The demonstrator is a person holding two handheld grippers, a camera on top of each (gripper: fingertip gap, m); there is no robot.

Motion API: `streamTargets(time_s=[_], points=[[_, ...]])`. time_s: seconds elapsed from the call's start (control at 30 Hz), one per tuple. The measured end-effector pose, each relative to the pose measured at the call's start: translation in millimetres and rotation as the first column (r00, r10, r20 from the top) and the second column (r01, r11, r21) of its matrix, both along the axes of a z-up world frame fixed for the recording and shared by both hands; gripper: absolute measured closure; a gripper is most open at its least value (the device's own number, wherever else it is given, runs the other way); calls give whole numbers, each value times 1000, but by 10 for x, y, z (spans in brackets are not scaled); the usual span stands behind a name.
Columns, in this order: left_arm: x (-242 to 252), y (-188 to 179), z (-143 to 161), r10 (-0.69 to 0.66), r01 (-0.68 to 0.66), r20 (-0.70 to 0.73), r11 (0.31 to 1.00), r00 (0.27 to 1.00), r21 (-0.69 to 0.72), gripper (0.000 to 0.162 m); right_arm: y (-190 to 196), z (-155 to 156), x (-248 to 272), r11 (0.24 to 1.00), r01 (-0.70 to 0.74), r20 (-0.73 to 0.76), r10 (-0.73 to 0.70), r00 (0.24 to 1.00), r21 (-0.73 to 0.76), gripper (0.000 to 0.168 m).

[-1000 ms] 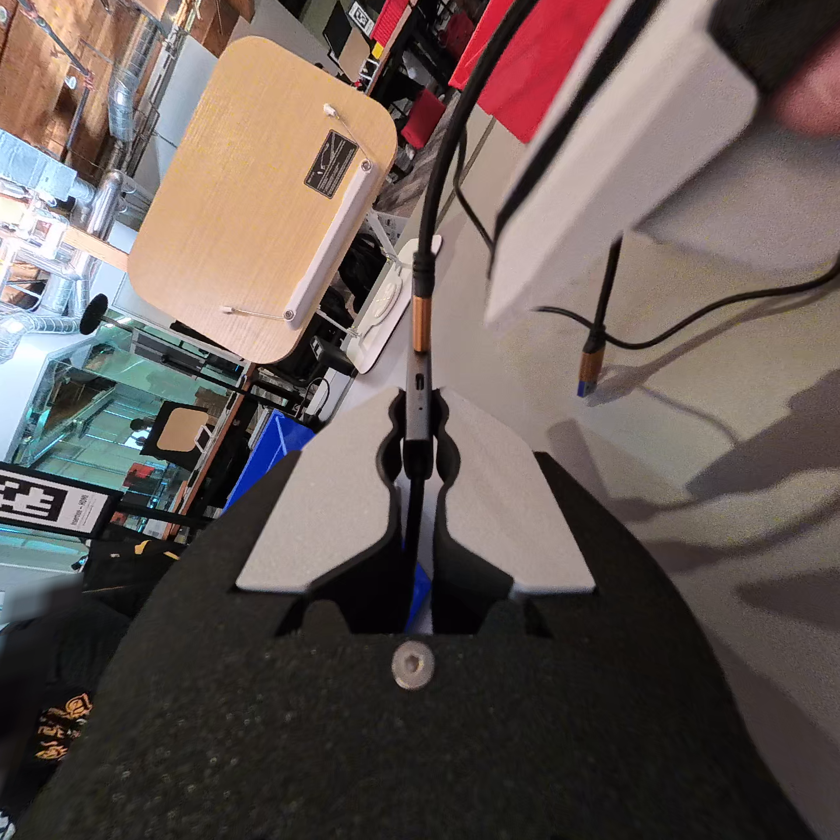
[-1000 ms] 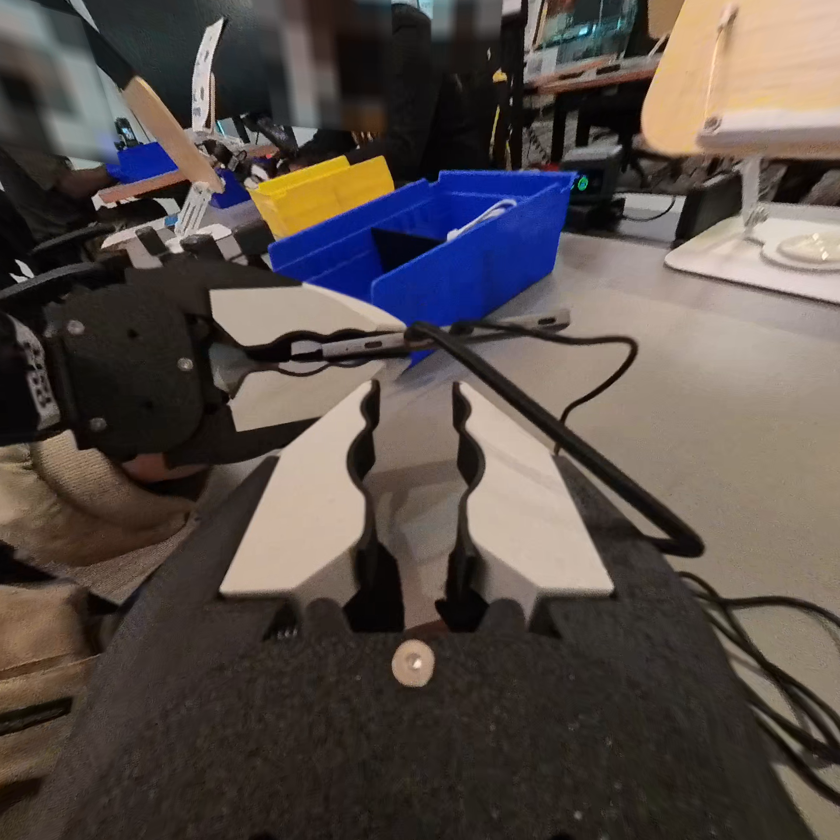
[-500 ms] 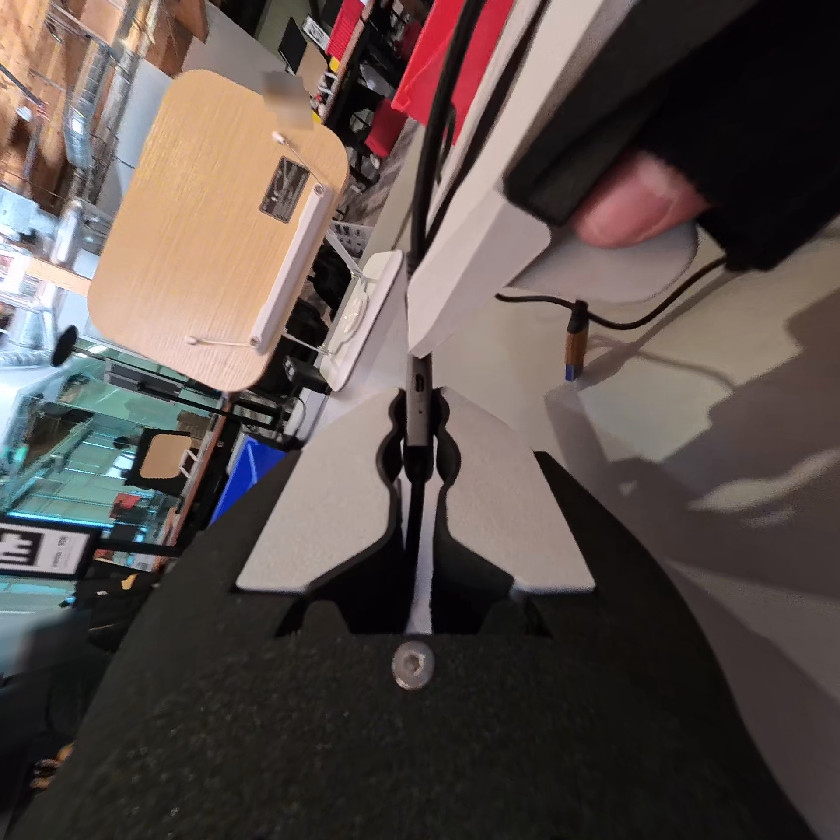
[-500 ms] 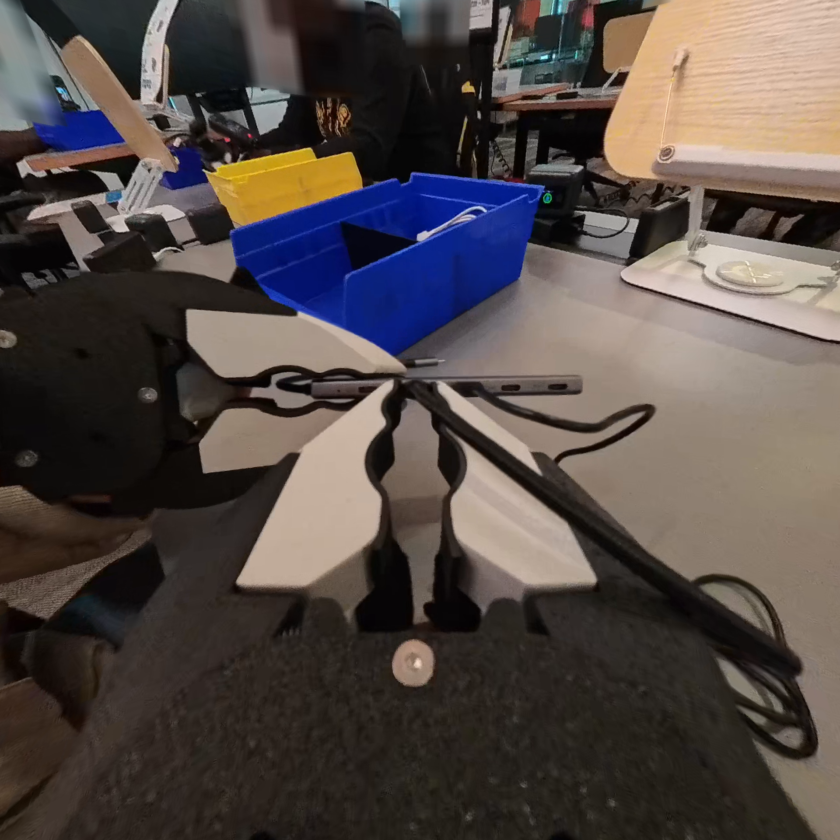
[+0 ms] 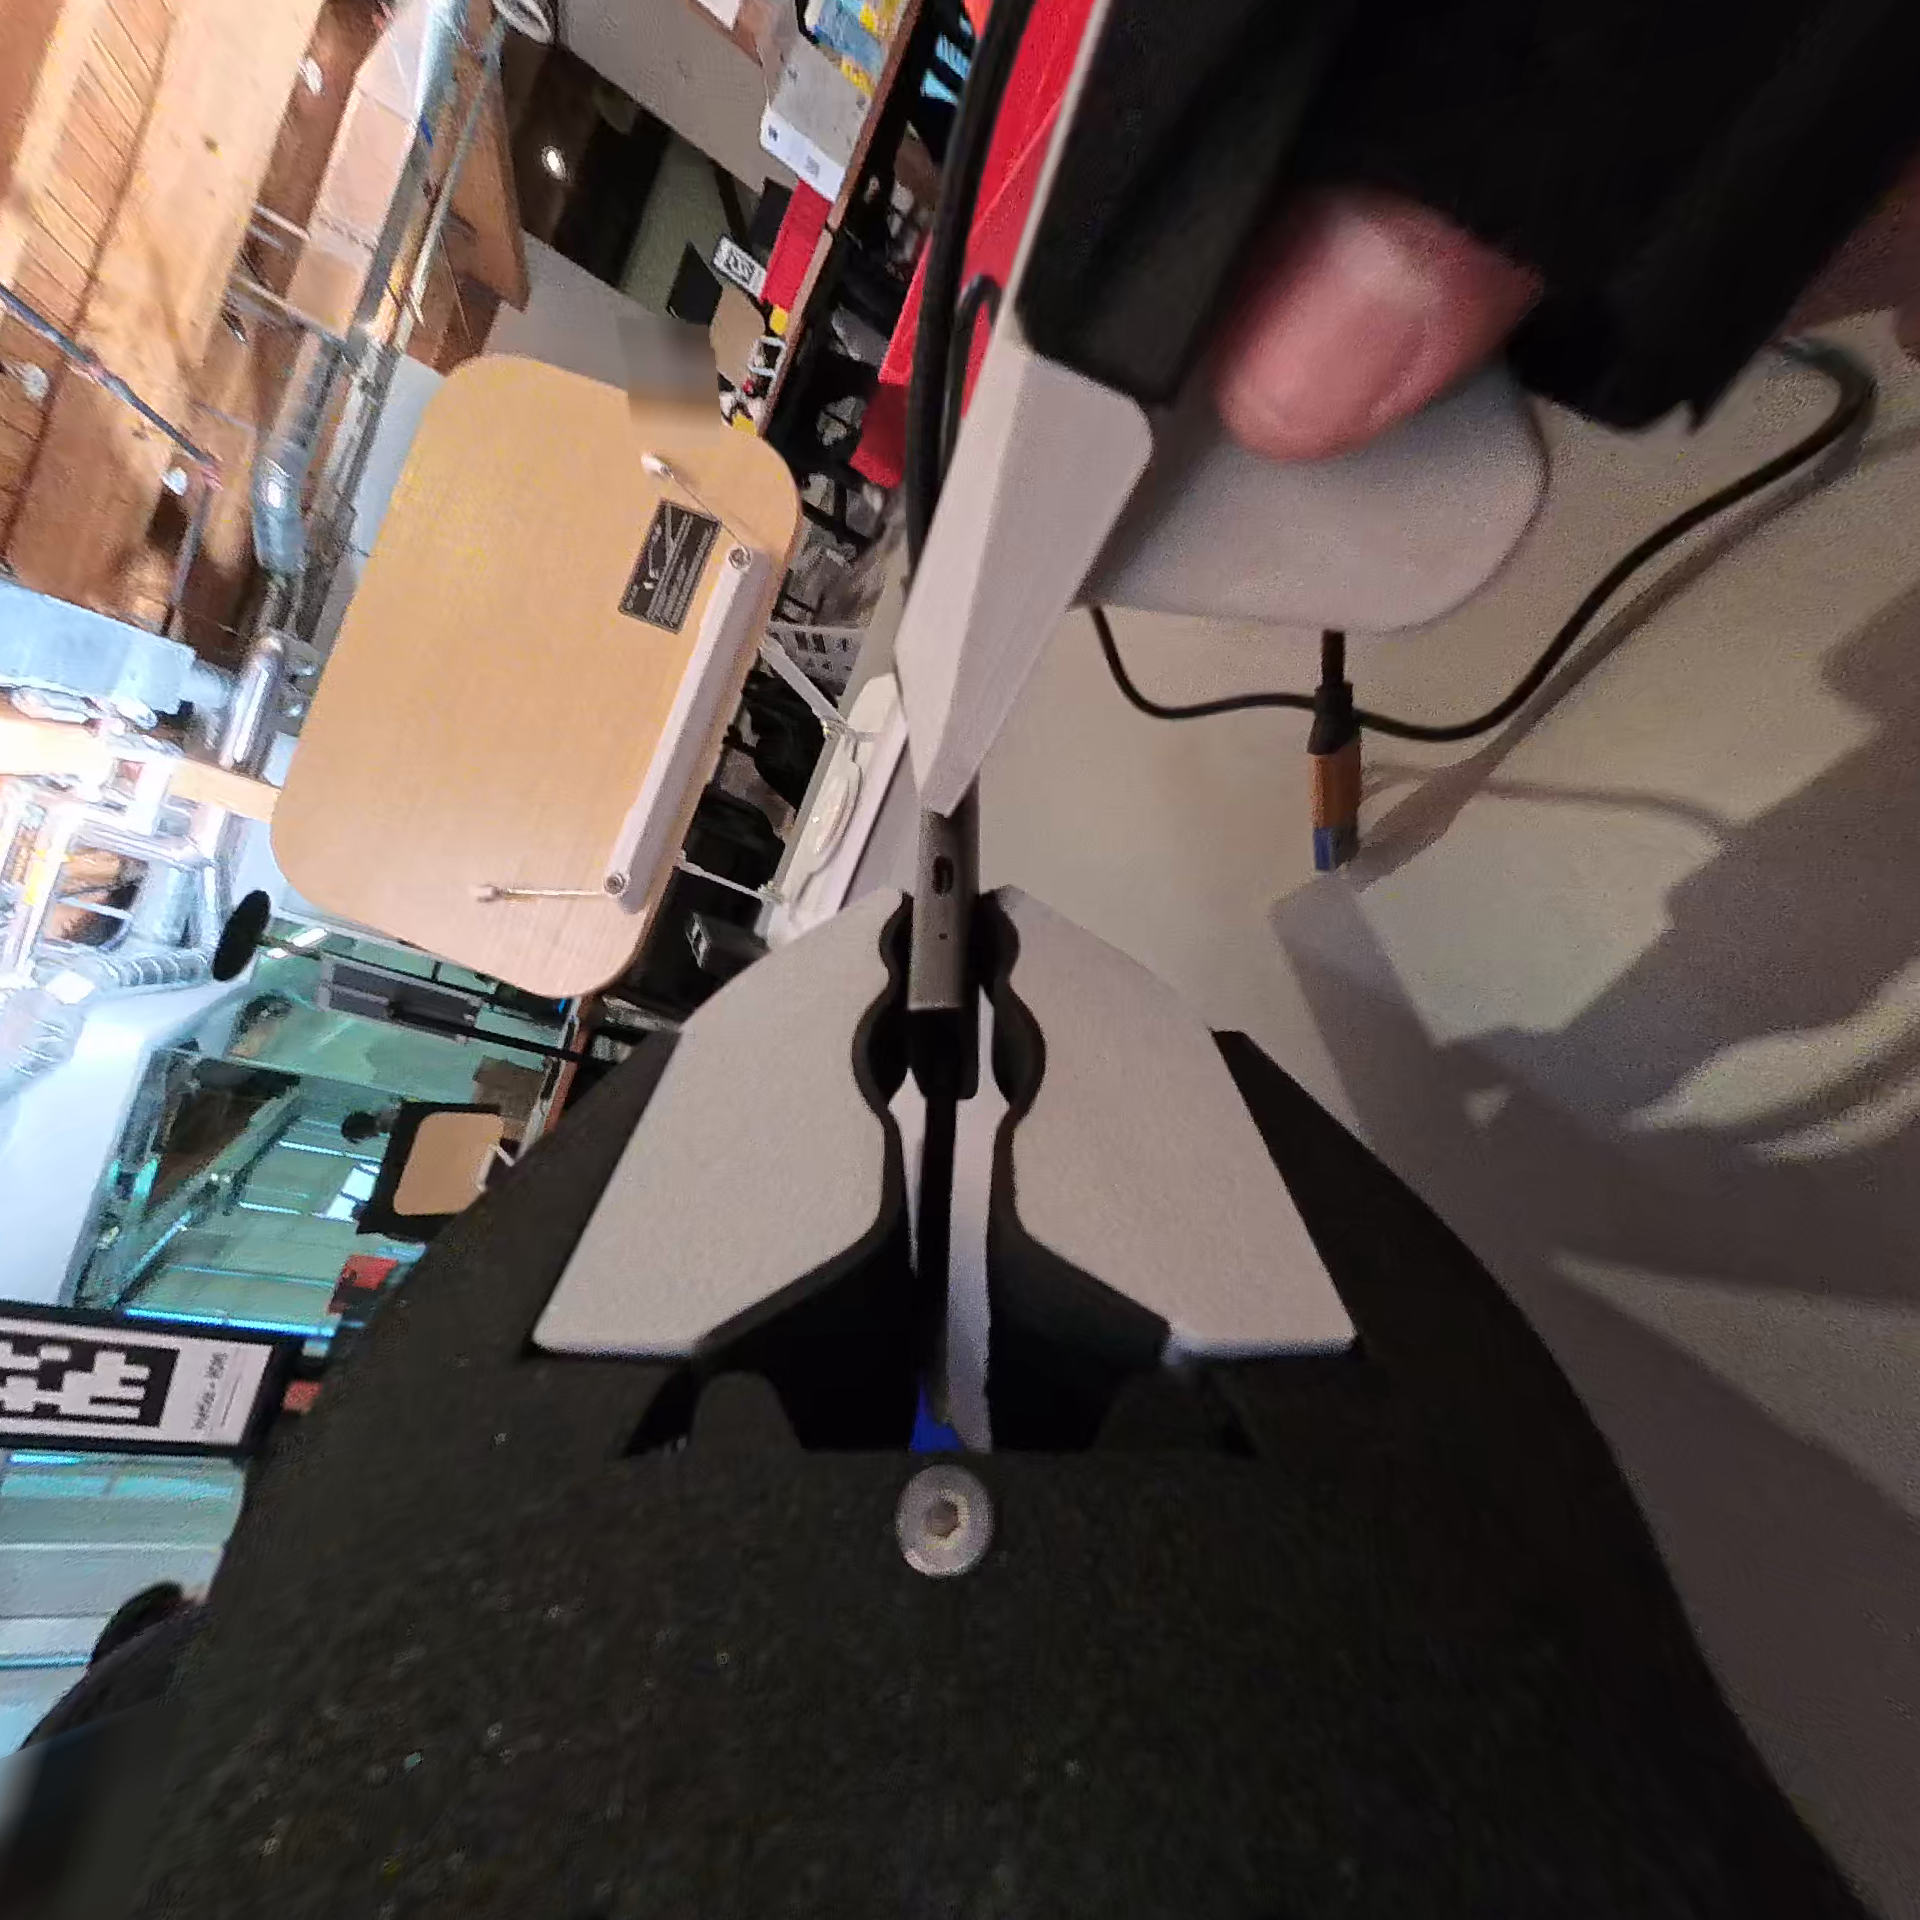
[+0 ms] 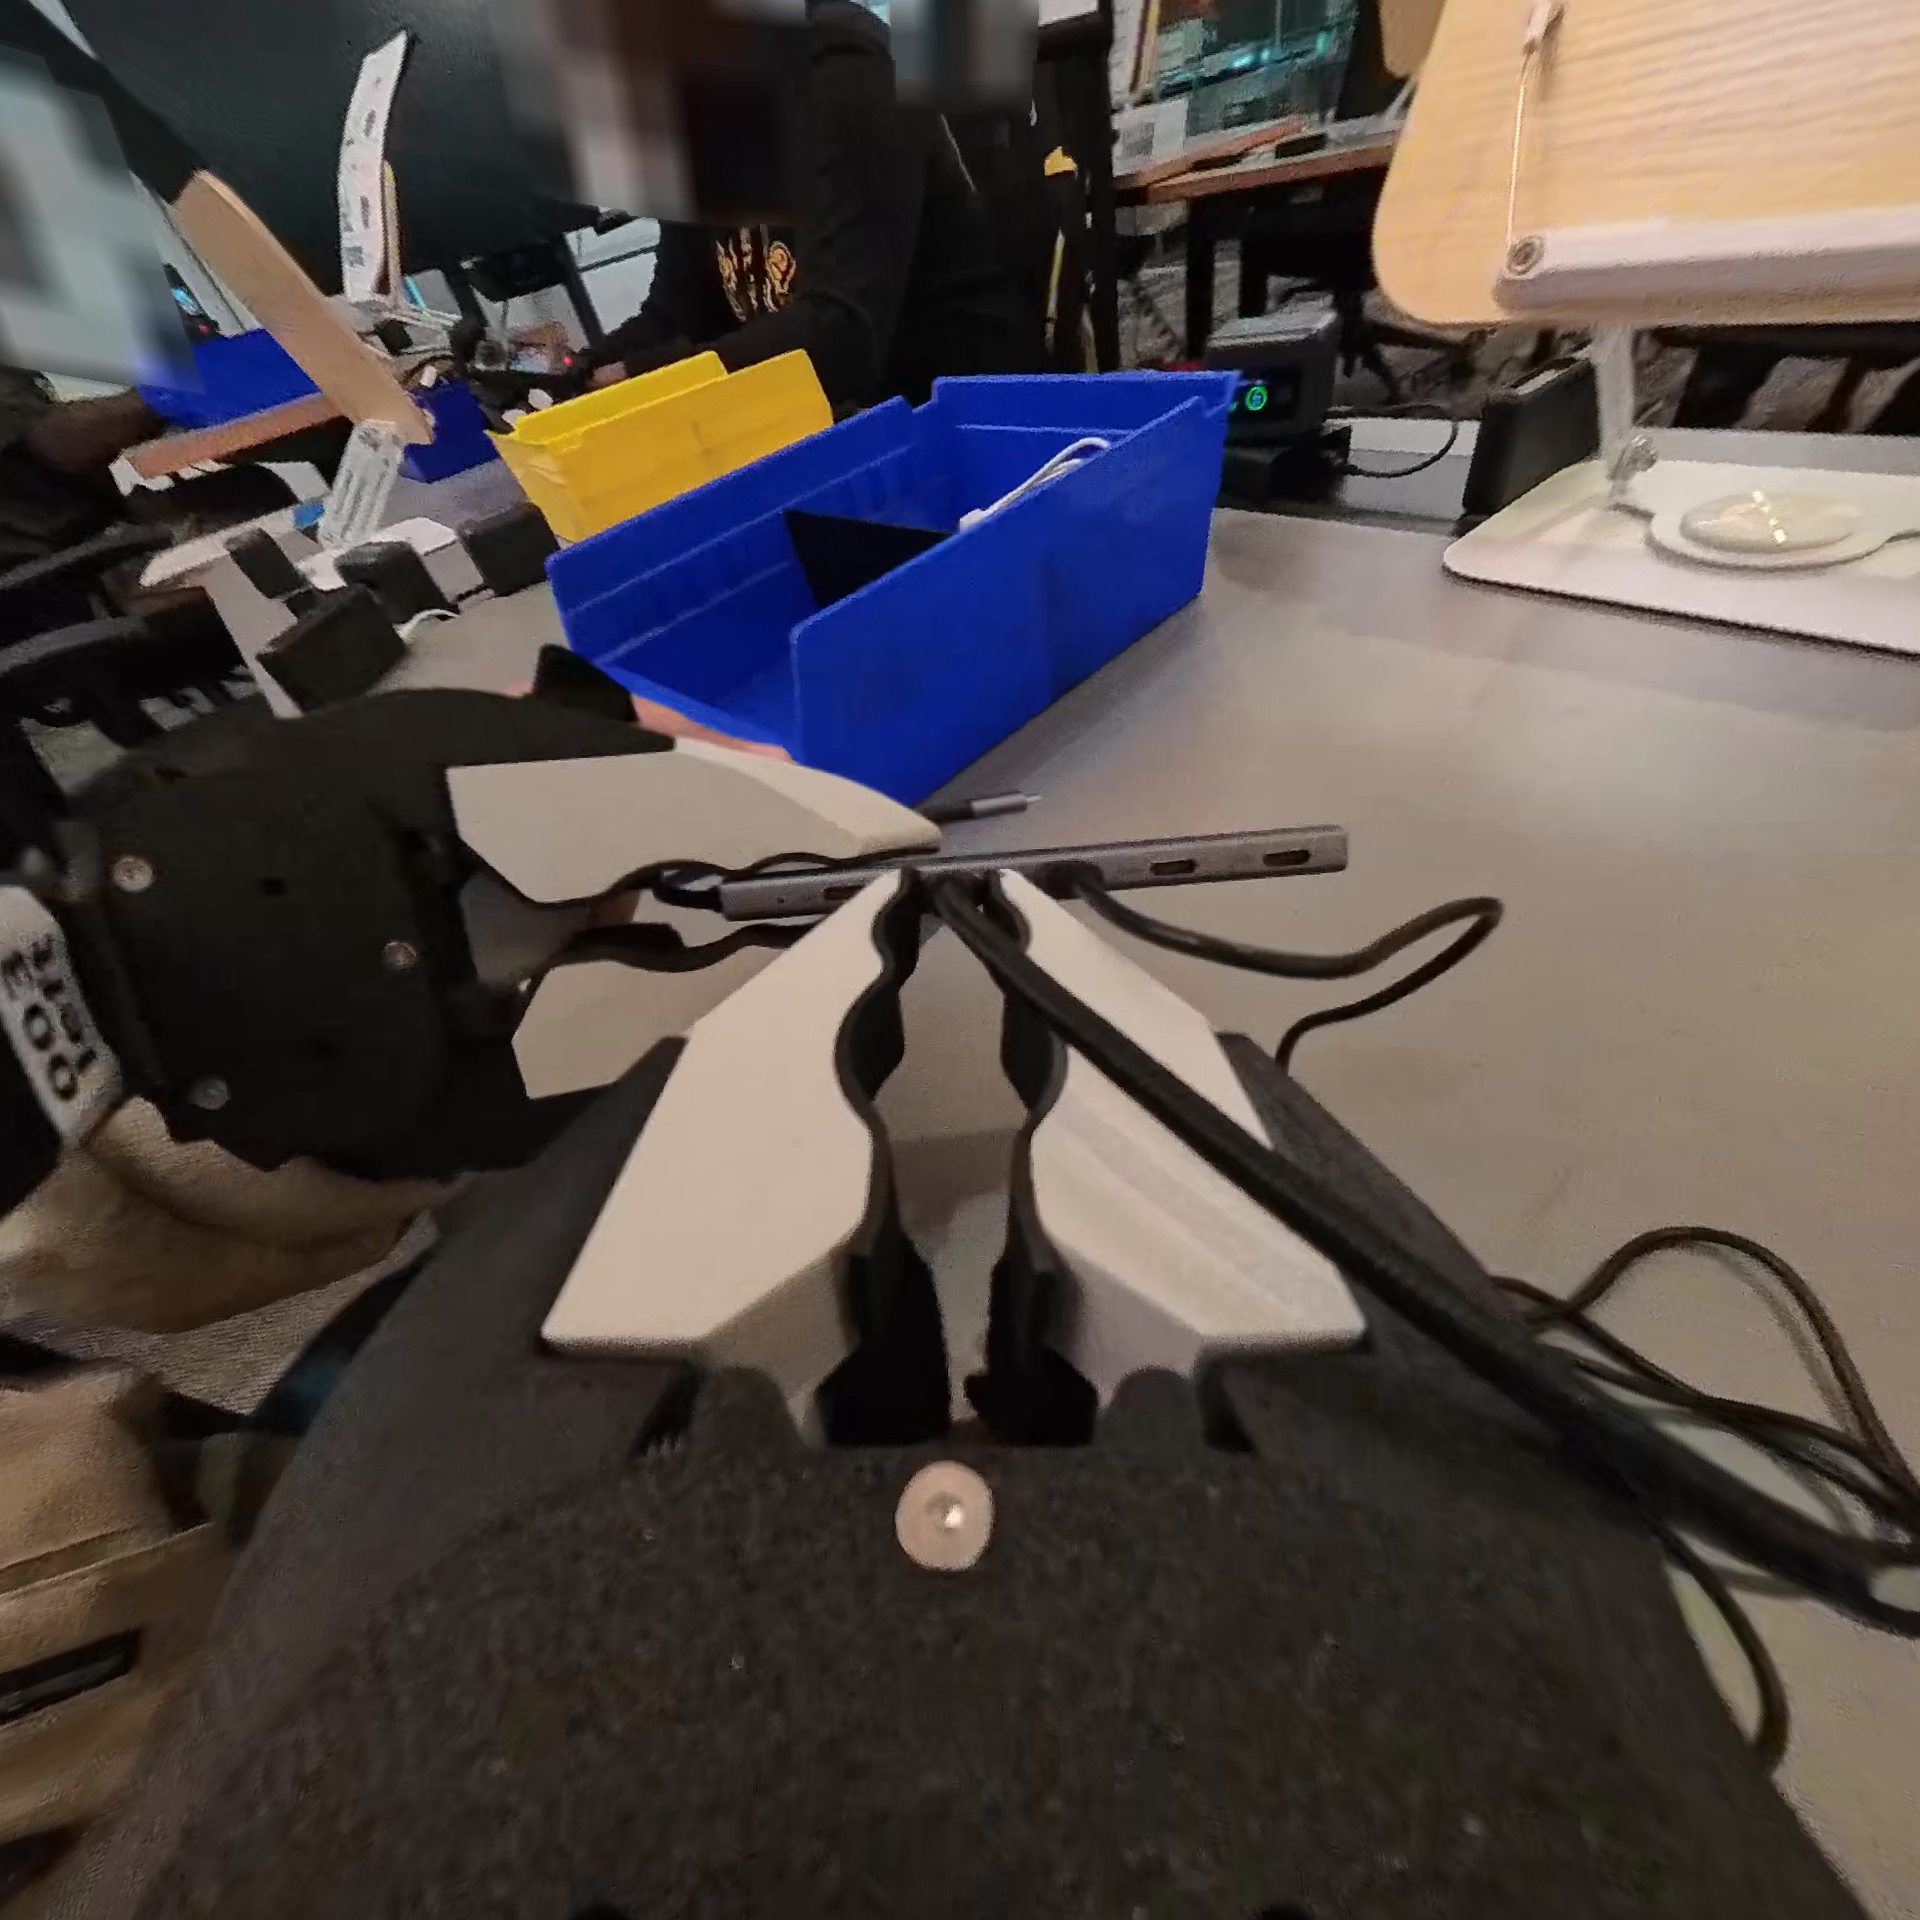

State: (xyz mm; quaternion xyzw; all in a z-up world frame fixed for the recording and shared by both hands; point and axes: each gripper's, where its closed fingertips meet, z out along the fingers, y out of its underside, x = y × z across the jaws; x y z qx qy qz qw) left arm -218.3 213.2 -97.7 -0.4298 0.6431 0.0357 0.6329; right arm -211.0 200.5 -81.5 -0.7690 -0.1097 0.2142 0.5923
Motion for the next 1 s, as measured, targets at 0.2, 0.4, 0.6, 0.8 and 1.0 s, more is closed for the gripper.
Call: streamTargets(time_s=[0.2,0.4,0.6,0.8,1.0], points=[[36,-41,-33,-42,42,-14,999,999,7,148,-29,-58,32,997,-47,-90,41,995,-64,158],[54,-23,-126,-34,35,-47,999,998,7,147,-46,-140,-85,993,-85,-75,78,994,-86,158],[49,12,-134,-10,5,-54,996,998,-90,152,-27,-140,-74,994,-81,-76,76,994,-77,158],[64,58,-102,22,-28,-67,996,998,-82,151,-12,-109,-43,999,-12,2,13,1000,-31,158],[-348,495,-111,198,-203,-47,963,979,-174,152,-177,361,448,983,90,69,-102,992,162,158]])
